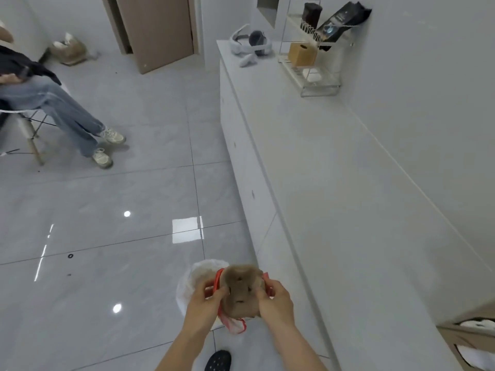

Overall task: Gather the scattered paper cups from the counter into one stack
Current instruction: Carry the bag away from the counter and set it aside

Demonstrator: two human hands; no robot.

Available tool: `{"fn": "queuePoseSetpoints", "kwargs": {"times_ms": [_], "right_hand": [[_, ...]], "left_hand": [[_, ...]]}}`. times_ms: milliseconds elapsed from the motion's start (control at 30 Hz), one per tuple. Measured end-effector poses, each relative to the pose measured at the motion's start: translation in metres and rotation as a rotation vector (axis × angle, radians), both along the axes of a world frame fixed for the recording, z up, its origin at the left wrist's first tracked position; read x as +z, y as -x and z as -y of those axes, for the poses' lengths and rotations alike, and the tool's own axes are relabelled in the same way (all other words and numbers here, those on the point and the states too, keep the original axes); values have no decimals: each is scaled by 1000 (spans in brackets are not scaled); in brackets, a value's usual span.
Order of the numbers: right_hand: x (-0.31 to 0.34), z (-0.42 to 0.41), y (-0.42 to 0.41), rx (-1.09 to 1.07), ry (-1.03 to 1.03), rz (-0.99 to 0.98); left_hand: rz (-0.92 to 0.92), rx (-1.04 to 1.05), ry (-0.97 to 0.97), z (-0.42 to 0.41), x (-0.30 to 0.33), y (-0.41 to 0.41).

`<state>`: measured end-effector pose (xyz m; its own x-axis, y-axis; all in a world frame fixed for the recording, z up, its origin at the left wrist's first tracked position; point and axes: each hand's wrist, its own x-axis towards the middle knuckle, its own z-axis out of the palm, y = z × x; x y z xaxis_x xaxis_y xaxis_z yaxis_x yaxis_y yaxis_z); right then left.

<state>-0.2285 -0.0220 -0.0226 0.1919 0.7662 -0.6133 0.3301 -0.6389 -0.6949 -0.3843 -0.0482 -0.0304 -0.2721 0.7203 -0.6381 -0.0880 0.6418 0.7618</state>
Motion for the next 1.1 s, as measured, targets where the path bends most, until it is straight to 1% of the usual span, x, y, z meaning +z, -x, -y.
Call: {"fn": "queuePoseSetpoints", "kwargs": {"times_ms": [33, 100, 200, 267, 333, 400, 500, 600, 700, 767, 900, 1100], "right_hand": [[-17, -13, 31, 26, 30, 27], [-11, -14, 31, 16, 49, 19], [-18, -23, 44, 70, 13, 29], [-23, -34, 58, 102, 31, 37], [-28, -37, 63, 136, 86, 71], [-32, -38, 61, 186, 100, 103], [-27, -40, 55, 310, 64, 253], [-15, -48, 50, 404, 0, 388], [-1, -58, 40, 543, -185, 643], [10, -62, 31, 581, -317, 788], [36, -68, 14, 530, -456, 949], [63, -67, -27, 394, -475, 1091]], "left_hand": [[13, 12, 39, -7, -20, 29], [11, 0, 34, -8, -18, 28], [-6, 14, 41, -18, -19, 39], [-65, -10, 57, -32, -30, 54], [-178, -6, 77, -39, -38, 67], [-311, -32, 84, -44, -42, 78], [-548, -180, 60, -54, -44, 90], [-746, -332, -36, -68, -36, 89], [-881, -448, -157, -86, -20, 81], [-963, -507, -261, -98, -8, 73], [-1114, -621, -434, -121, 12, 54], [-1209, -747, -645, -148, 42, 11]]}}
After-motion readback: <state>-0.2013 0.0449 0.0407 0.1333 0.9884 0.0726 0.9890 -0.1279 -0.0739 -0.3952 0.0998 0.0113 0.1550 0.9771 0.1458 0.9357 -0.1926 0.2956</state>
